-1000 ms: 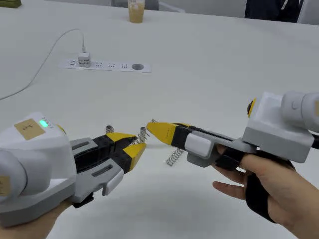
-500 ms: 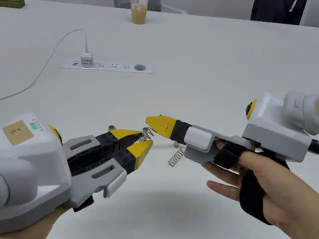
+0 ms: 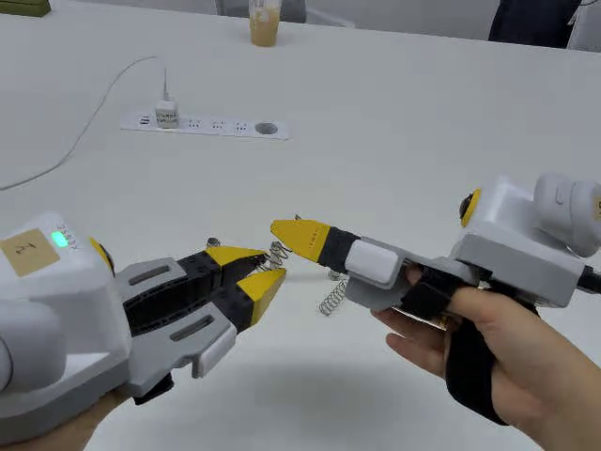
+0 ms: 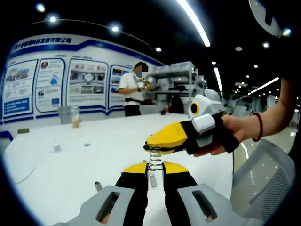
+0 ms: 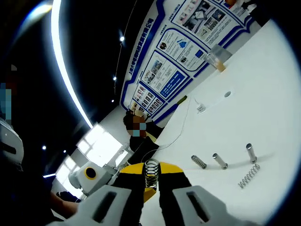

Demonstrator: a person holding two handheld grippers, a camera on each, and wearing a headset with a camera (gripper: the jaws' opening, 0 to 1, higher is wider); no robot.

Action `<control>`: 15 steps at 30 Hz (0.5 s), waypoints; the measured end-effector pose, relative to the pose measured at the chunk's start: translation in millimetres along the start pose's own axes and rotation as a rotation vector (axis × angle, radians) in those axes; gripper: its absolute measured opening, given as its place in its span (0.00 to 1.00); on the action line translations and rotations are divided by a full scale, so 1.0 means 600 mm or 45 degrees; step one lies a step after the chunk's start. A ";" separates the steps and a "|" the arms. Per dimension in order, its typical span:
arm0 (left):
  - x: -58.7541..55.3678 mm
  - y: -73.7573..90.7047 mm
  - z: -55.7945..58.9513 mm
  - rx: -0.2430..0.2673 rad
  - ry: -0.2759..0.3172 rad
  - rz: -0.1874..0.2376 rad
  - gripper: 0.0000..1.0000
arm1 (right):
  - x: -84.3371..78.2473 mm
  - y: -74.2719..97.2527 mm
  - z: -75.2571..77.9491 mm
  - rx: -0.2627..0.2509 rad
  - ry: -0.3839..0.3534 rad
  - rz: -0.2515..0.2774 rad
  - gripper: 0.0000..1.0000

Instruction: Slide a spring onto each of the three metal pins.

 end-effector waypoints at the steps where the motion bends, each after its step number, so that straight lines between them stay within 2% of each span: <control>1: -0.005 0.001 -0.001 0.003 -0.005 -0.023 0.12 | 0.001 0.000 0.001 -0.001 0.014 0.002 0.11; 3: -0.012 0.002 -0.003 0.006 -0.024 -0.050 0.12 | 0.003 0.000 0.006 -0.018 0.052 0.004 0.11; 8: -0.030 0.006 -0.006 0.017 -0.020 -0.099 0.17 | 0.005 0.000 0.016 -0.055 0.164 -0.011 0.11; 11: -0.040 0.010 -0.008 0.027 -0.031 -0.134 0.22 | 0.007 0.000 0.026 -0.086 0.278 -0.035 0.11; 15: -0.050 0.013 -0.008 0.032 -0.046 -0.170 0.26 | 0.007 -0.004 0.032 -0.106 0.379 -0.061 0.11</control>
Point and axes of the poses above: the centre of the closed fingertips' face, and the gripper's own axes: y roughly backward along the fingers, z roughly to its right, x roughly out of its top, the point moved 2 cm from there along y, roughly backward along the fingers, and after that the axes turned 9 degrees about z, right-handed, at the moved point
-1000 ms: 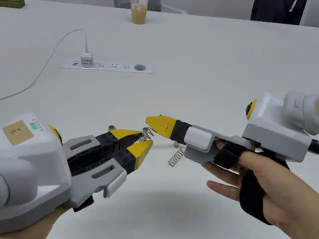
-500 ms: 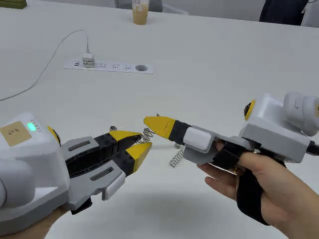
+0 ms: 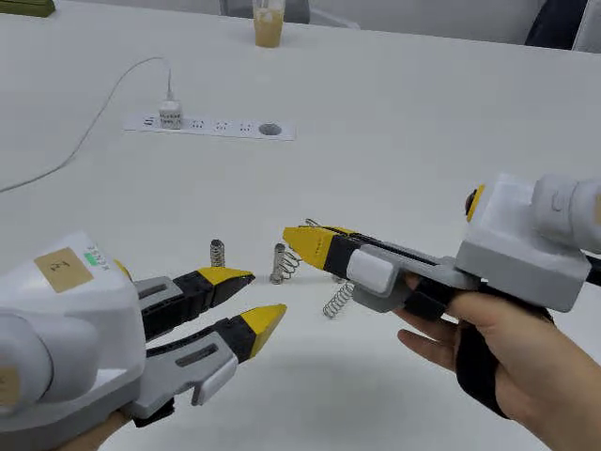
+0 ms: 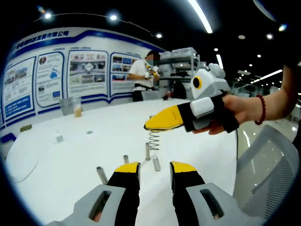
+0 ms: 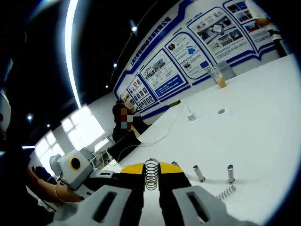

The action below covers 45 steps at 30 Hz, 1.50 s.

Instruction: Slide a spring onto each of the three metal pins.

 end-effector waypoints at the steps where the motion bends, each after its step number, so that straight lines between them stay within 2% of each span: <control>1: -0.004 0.001 0.000 0.002 0.000 -0.014 0.26 | 0.000 -0.002 0.002 -0.005 0.022 -0.006 0.11; 8: -0.022 0.004 -0.005 0.021 0.019 -0.051 0.33 | 0.005 -0.020 0.021 -0.033 0.153 -0.021 0.11; 10: -0.024 0.004 -0.007 0.026 0.022 -0.052 0.35 | 0.007 -0.026 0.027 -0.037 0.200 -0.023 0.11; 17: -0.033 0.005 -0.015 0.058 0.035 -0.063 0.43 | 0.007 -0.046 0.043 -0.034 0.278 -0.025 0.11; 21: -0.036 0.006 -0.021 0.081 0.027 -0.074 0.48 | 0.002 -0.057 0.049 -0.024 0.366 -0.040 0.11; 27: -0.044 0.008 -0.025 0.097 0.058 -0.089 0.54 | -0.001 -0.071 0.059 -0.025 0.413 -0.043 0.11; 33: -0.048 0.009 -0.027 0.114 0.070 -0.102 0.60 | -0.006 -0.083 0.076 -0.052 0.478 -0.059 0.11; 45: -0.056 0.013 -0.033 0.142 0.094 -0.124 0.71 | -0.018 -0.096 0.101 -0.091 0.533 -0.086 0.11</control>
Point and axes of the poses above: the centre of the closed fingertips' face, and the gripper's own axes: y roughly backward along the fingers, z roughly to its right, x roughly out of its top, the point moved 2 cm from there along y, roughly backward along the fingers, and after that the axes turned 9 degrees about z, right-handed, at the moved point
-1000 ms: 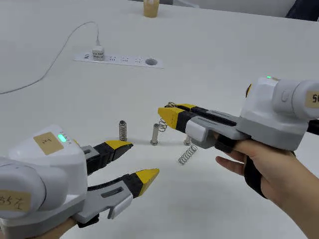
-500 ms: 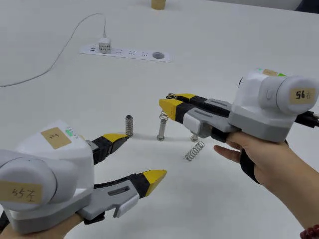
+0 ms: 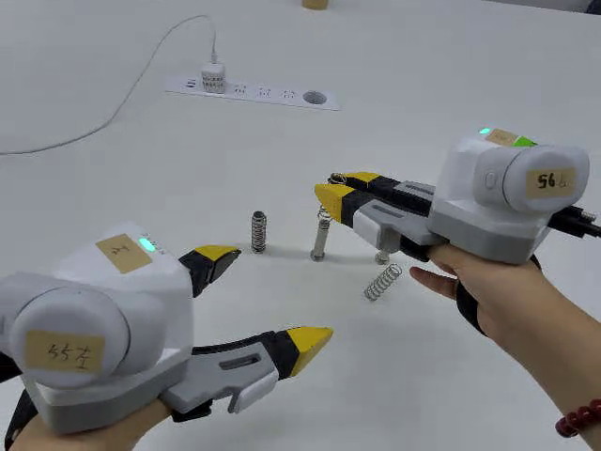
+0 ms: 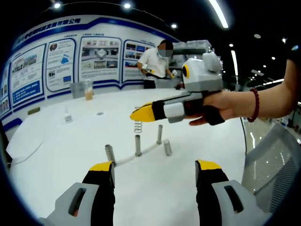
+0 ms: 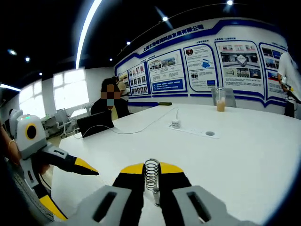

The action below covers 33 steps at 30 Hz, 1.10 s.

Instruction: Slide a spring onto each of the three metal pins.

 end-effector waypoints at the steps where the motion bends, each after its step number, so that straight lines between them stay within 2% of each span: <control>1: -0.001 0.000 0.000 0.001 0.003 -0.002 0.73 | -0.002 -0.001 0.001 -0.002 0.006 -0.004 0.11; 10: -0.003 0.000 -0.003 0.016 0.009 -0.013 0.80 | -0.013 -0.003 0.004 -0.012 0.031 -0.035 0.11; 17: -0.003 0.002 -0.004 0.018 0.010 -0.015 0.80 | -0.023 -0.007 0.005 -0.012 0.065 -0.056 0.11; 26: -0.002 0.003 -0.005 0.021 0.014 -0.014 0.80 | -0.020 -0.009 0.003 -0.017 0.061 -0.043 0.12; 28: -0.002 0.003 -0.005 0.022 0.016 -0.014 0.80 | -0.023 -0.008 -0.001 -0.013 0.096 -0.055 0.12; 33: -0.001 0.003 -0.004 0.018 0.017 -0.015 0.79 | -0.021 -0.009 0.001 -0.024 0.113 -0.053 0.12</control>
Point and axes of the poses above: the centre of the closed fingertips' face, and the gripper's own axes: y roughly backward along the fingers, z roughly to its right, x roughly out of its top, the point moved 2 cm from there along y, roughly backward along the fingers, and after that the axes turned 9 degrees about z, right-handed, at the moved point
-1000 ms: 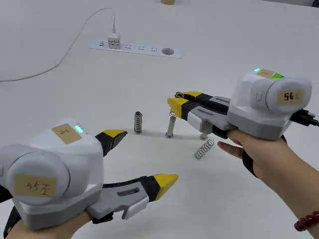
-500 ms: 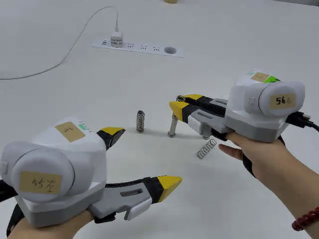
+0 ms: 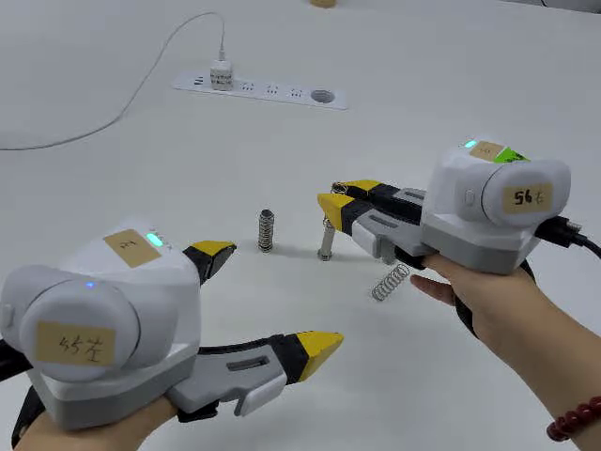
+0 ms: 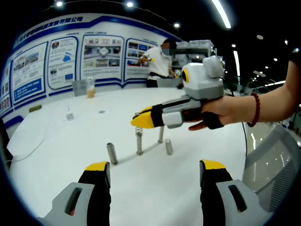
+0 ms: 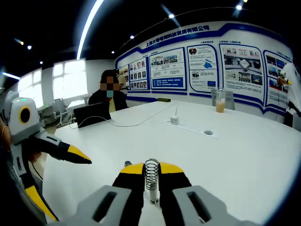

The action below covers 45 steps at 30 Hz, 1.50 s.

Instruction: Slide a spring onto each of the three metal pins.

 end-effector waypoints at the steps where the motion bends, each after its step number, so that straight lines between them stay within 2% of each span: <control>1: 0.000 0.000 0.000 -0.001 -0.002 -0.002 0.79 | 0.000 0.000 -0.001 0.001 0.009 -0.002 0.12; 8: 0.000 0.000 0.000 -0.001 -0.003 -0.001 0.79 | -0.002 0.001 0.001 -0.008 0.034 -0.011 0.12; 24: 0.002 0.002 0.000 0.001 -0.003 0.002 0.78 | -0.018 -0.003 0.001 -0.016 0.012 -0.044 0.12; 45: 0.002 0.003 -0.004 0.013 -0.010 0.005 0.77 | -0.056 -0.007 0.003 -0.037 -0.008 -0.115 0.12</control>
Point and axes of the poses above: the centre of the closed fingertips' face, and the gripper's own axes: y roughly backward along the fingers, z roughly to its right, x roughly out of its top, the point moved 2 cm from there along y, roughly backward along the fingers, and after that the axes turned 9 degrees about z, right-handed, at the moved point
